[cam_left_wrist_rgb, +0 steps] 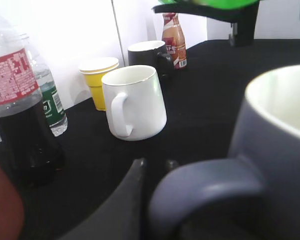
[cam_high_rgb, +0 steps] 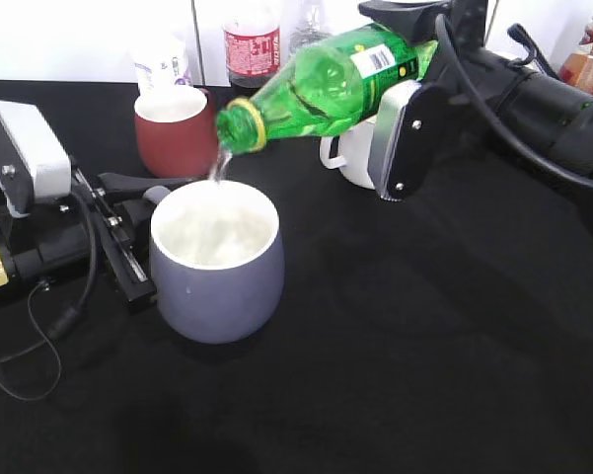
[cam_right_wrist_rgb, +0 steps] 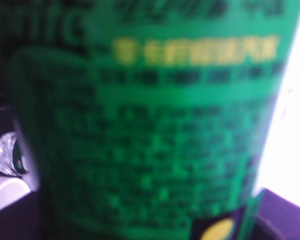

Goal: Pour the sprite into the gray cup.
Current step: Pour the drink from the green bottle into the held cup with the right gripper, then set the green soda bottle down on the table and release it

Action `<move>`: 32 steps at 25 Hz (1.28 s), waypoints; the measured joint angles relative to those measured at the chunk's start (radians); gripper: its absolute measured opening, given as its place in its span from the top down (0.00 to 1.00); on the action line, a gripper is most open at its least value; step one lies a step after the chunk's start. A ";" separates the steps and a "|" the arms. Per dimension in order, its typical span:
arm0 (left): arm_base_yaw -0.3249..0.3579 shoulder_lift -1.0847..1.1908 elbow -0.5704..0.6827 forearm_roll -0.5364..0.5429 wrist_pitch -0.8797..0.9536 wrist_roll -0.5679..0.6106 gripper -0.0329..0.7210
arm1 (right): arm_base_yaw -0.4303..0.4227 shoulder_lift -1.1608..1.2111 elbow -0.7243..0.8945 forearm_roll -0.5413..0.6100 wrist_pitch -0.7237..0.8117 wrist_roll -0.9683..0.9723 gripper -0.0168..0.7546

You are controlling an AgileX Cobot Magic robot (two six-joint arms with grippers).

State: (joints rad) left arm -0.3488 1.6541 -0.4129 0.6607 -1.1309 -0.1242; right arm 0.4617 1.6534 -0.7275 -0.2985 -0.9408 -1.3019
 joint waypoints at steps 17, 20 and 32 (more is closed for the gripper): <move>0.071 -0.001 0.000 -0.275 0.001 0.043 0.86 | 0.000 0.030 -0.002 0.015 -0.024 1.553 0.40; 0.188 -0.056 0.000 -0.287 0.013 0.045 0.86 | 0.000 0.030 -0.002 0.015 0.004 1.553 0.40; 0.456 0.192 -0.284 -0.417 0.073 0.107 0.86 | 0.000 0.030 -0.002 0.015 0.010 1.555 0.40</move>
State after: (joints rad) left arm 0.1074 1.8460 -0.6968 0.2440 -1.0575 -0.0173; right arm 0.4617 1.6832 -0.7295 -0.2838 -0.9313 0.2530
